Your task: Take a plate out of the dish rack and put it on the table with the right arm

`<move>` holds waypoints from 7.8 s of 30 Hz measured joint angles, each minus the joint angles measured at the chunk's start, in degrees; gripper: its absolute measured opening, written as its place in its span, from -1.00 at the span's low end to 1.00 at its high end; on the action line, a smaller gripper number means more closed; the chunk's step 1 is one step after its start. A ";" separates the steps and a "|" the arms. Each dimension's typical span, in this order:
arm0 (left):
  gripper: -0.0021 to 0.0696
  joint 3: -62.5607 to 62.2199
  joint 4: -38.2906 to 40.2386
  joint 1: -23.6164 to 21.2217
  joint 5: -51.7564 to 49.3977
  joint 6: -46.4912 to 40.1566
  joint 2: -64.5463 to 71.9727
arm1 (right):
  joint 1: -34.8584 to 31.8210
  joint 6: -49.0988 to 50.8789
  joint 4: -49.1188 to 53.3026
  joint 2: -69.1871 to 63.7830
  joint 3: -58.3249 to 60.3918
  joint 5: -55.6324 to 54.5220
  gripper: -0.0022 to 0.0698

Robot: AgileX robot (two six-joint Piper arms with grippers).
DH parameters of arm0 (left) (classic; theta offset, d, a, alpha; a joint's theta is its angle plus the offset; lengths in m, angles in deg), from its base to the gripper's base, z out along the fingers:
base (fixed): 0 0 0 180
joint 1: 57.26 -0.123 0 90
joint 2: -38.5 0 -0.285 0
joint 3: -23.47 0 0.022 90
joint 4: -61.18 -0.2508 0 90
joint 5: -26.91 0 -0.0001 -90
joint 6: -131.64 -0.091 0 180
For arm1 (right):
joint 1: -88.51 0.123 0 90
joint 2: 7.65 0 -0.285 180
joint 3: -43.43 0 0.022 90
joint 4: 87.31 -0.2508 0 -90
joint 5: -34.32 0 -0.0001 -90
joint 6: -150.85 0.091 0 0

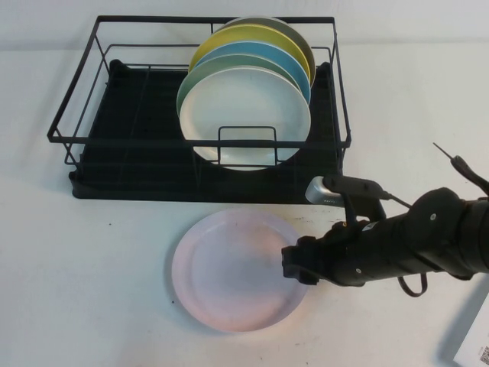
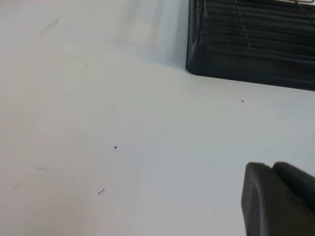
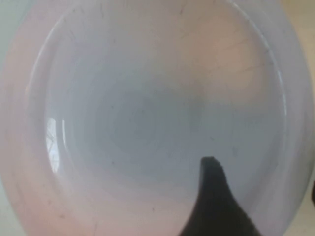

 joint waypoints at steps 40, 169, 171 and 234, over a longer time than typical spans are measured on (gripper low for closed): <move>-0.95 0.00 0.00 0.00 0.00 0.00 0.00 | 0.00 2.62 36.66 45.34 0.22 31.58 -0.99; -0.95 0.00 0.00 0.00 0.00 0.00 0.00 | -29.76 2.62 36.02 99.43 52.64 4.97 -0.99; -0.95 0.00 0.00 0.00 0.00 0.00 0.00 | -29.76 2.62 36.02 99.52 52.64 4.97 -0.99; -0.95 0.00 0.00 0.00 0.00 0.00 0.00 | -29.76 2.62 35.99 99.68 52.64 4.97 -0.99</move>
